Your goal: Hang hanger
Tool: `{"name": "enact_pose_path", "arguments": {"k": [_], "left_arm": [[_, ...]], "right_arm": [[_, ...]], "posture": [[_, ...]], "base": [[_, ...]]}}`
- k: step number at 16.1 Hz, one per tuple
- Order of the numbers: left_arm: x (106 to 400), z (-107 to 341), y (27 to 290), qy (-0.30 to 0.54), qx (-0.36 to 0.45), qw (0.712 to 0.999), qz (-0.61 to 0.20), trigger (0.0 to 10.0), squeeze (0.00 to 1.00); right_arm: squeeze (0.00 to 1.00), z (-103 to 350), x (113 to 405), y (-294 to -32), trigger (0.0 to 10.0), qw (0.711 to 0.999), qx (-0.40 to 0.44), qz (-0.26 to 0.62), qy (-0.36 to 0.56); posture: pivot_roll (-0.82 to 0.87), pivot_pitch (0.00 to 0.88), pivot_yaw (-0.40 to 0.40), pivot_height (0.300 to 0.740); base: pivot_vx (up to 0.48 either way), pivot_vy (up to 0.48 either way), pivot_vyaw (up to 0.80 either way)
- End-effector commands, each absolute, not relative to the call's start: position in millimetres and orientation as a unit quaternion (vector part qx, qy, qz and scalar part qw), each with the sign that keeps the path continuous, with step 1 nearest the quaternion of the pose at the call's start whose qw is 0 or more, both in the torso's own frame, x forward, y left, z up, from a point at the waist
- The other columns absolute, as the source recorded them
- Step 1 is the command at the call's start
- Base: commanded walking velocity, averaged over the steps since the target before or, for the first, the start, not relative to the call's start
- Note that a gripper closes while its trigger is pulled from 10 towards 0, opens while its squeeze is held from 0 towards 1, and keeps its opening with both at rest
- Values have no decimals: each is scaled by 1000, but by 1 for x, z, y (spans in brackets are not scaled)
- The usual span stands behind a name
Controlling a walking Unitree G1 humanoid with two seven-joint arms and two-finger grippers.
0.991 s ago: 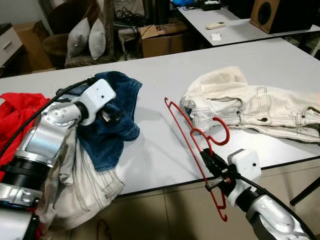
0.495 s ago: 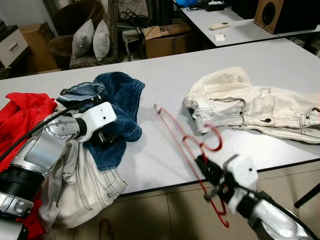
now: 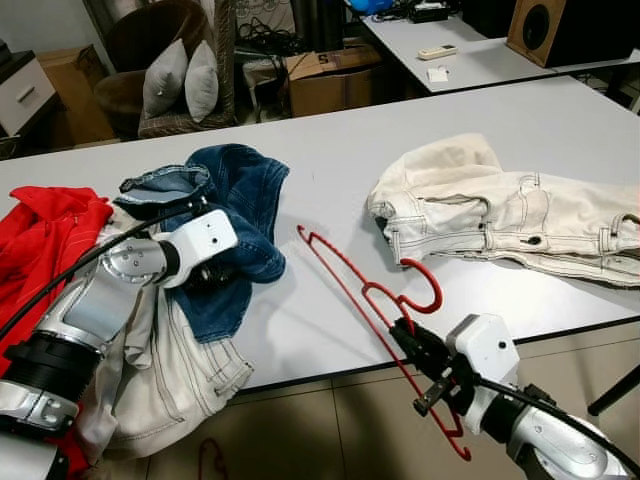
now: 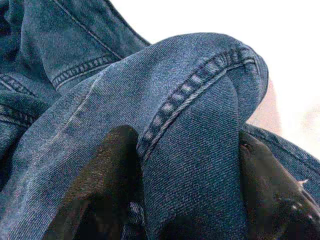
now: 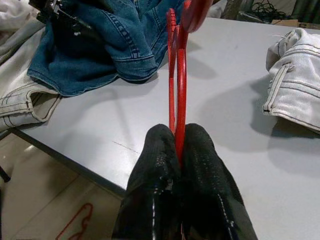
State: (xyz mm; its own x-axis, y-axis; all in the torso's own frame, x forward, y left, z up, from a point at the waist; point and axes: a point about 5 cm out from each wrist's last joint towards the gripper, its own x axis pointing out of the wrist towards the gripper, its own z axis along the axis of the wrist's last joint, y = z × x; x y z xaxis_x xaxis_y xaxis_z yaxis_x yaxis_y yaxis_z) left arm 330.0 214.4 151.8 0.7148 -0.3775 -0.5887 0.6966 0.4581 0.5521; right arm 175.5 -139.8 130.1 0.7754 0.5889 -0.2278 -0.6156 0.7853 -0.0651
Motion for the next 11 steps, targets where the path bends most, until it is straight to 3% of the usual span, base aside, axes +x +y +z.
{"name": "enact_pose_path", "arguments": {"k": [1,11], "left_arm": [[333,157,217,190,411,835,-312,0,0],[337,163,214,165,393,853,-300,0,0]], "right_arm": [[0,132,175,-139,10000,937,-72,327,96],[0,129,173,-139,10000,935,-75,332,103]], "posture": [[24,0,125,740],[20,0,127,740]], "base": [[0,0,0],[0,0,0]]}}
